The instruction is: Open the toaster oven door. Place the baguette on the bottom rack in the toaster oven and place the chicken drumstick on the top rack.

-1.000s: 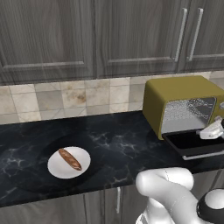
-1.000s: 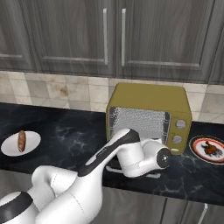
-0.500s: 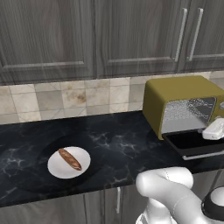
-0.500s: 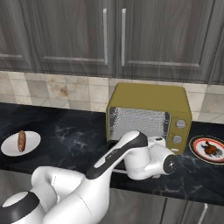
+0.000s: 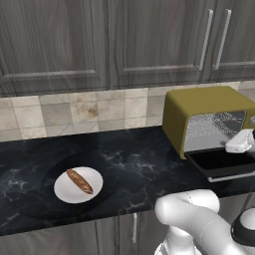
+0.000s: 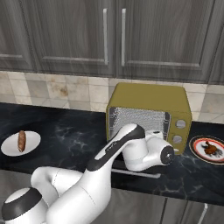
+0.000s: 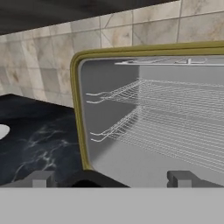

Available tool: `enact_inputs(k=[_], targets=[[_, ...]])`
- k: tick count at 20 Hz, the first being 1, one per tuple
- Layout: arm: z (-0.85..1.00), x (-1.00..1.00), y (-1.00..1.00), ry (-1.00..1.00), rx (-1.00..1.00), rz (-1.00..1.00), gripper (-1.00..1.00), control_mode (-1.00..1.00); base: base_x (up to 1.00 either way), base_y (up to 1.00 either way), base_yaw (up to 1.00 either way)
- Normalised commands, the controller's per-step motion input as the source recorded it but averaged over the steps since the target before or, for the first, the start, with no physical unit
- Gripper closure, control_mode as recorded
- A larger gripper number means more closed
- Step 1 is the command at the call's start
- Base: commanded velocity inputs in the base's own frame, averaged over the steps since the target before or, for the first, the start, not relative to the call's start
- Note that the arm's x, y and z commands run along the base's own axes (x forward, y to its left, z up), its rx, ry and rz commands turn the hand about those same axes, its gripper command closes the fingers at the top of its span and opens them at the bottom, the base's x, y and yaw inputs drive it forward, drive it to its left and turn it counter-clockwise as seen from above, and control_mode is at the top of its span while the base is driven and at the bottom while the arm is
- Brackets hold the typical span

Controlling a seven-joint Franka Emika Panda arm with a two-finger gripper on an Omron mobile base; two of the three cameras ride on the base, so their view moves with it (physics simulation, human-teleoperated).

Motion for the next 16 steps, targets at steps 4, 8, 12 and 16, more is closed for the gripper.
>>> enact_inputs(k=[4,8,12,16], targets=[[0.01,0.17,0.04,0.00,0.02,0.03,-1.00,-1.00,0.00,0.00,0.00],[0.00,0.18,0.05,0.00,0.01,0.00,-1.00,-1.00,0.00,0.00,0.00],[0.00,0.13,0.09,0.00,0.01,0.00,-1.00,-1.00,0.00,0.00,0.00],[0.00,0.10,0.09,0.00,0.00,-0.09,-1.00,-1.00,0.00,0.00,0.00]])
